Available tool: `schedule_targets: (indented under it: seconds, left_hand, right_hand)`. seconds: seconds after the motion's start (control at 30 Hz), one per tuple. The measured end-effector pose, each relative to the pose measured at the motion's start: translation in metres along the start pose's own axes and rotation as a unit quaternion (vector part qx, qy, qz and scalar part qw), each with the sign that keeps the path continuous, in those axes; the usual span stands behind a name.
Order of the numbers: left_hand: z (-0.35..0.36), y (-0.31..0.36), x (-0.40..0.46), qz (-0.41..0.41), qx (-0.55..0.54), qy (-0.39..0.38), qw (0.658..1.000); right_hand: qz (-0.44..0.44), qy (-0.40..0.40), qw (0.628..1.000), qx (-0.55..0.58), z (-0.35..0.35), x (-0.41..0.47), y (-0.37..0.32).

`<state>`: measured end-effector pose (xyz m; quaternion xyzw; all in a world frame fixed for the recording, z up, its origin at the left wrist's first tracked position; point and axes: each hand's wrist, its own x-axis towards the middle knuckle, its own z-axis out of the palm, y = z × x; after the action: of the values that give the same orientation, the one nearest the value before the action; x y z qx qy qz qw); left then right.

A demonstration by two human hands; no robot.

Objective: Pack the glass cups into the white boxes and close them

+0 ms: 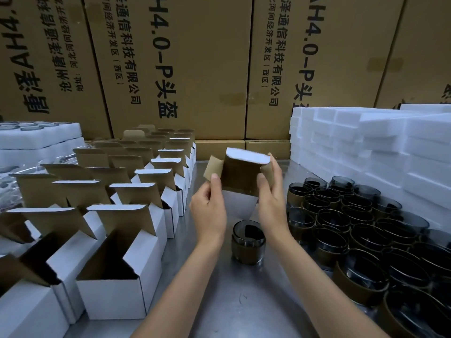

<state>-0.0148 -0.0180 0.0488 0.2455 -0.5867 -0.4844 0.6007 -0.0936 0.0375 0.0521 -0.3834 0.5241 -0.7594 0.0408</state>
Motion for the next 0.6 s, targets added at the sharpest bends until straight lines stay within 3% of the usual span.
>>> schedule_targets:
  seconds: [0.13,0.6]
  left_hand:
    - [-0.0022,-0.0056,0.0055,-0.052,-0.038,-0.009,0.998]
    - [-0.0034,0.0000,0.0044,0.117,-0.013,-0.045,0.992]
  right_hand:
    - [0.079,0.018,0.995,0.051,-0.0045,0.0074,-0.0031]
    - [0.025,-0.031,0.996,0.078,-0.0089,0.0119,-0.0064]
